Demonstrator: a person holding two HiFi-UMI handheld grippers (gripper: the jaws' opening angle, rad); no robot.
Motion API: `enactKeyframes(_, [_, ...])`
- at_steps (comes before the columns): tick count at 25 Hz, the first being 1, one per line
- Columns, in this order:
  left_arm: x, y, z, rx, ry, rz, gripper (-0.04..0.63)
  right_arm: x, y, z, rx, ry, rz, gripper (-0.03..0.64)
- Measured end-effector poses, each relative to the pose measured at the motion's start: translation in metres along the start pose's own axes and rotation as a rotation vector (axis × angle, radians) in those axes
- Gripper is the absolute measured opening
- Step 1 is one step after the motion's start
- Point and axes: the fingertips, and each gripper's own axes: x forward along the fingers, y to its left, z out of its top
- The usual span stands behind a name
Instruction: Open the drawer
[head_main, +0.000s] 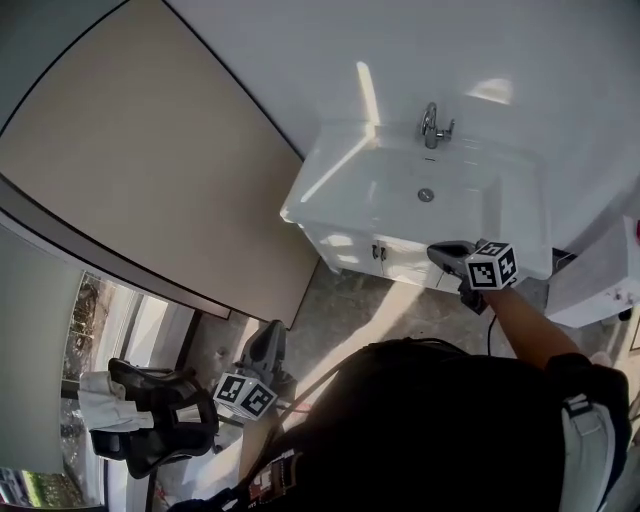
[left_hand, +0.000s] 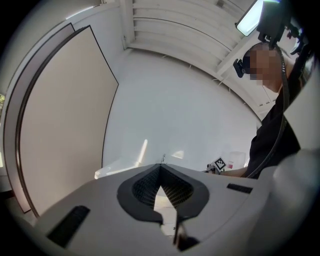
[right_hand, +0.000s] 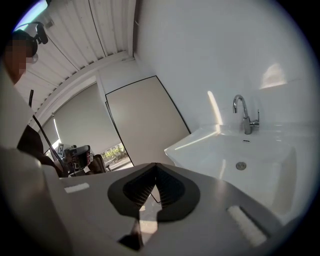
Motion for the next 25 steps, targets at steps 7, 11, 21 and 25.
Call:
enactKeyframes(7, [0.117, 0.012, 0.020, -0.009, 0.012, -0.027, -0.009, 0.031, -0.074, 0.056, -0.022, -0.005, 0.037, 0.002])
enactKeyframes(11, [0.168, 0.011, 0.021, 0.000, 0.033, -0.086, -0.009, 0.027, -0.109, 0.067, -0.003, -0.024, 0.006, 0.002])
enactKeyframes(21, [0.261, 0.050, 0.033, 0.002, 0.069, -0.279, -0.009, 0.019, -0.158, 0.083, 0.055, -0.085, -0.188, 0.002])
enactKeyframes(25, [0.300, 0.083, 0.051, 0.019, 0.088, -0.409, -0.009, 0.029, -0.164, 0.098, 0.084, -0.150, -0.319, 0.002])
